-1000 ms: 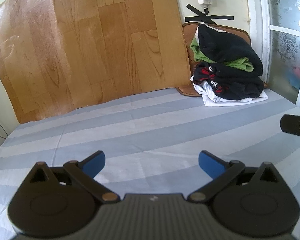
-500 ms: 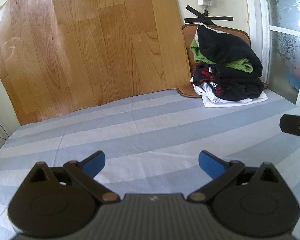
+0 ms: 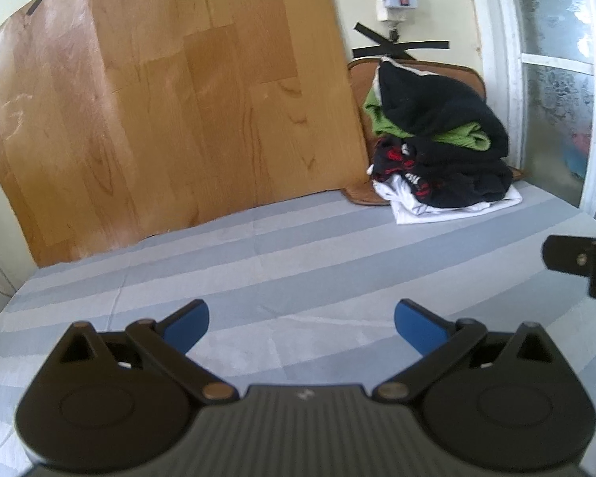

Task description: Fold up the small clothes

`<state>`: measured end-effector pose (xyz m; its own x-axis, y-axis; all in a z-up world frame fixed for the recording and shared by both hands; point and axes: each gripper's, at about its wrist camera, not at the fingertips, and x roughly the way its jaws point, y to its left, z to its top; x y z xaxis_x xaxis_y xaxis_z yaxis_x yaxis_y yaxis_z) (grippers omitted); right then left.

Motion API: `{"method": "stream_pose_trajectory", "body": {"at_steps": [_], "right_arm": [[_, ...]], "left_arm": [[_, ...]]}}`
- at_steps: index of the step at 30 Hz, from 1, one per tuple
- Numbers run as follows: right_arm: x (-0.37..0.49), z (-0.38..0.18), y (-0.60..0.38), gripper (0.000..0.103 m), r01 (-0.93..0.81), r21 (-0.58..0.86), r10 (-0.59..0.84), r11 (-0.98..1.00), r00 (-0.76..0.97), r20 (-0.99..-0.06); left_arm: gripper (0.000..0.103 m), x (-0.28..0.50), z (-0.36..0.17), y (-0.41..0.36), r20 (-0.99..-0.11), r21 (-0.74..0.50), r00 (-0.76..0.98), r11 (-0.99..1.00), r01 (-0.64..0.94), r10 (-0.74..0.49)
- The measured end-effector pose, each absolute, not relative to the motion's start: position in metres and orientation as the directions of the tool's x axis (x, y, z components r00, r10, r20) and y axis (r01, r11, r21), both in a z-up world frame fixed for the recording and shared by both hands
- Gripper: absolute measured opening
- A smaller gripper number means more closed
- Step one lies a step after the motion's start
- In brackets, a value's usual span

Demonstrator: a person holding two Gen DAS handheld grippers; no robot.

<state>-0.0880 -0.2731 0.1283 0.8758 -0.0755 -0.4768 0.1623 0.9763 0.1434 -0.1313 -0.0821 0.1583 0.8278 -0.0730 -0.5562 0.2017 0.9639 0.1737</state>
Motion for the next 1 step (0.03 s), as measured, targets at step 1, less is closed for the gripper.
{"method": "stream_pose_trajectory", "body": {"at_steps": [1], "right_arm": [[-0.0876, 0.1276, -0.2736, 0.103, 0.164, 0.144, -0.077, 0.976, 0.875, -0.478]], "left_arm": [[0.103, -0.1311, 0.1585, -0.0828, -0.559, 0.17, 0.825, 0.963, 0.211, -0.082]]}}
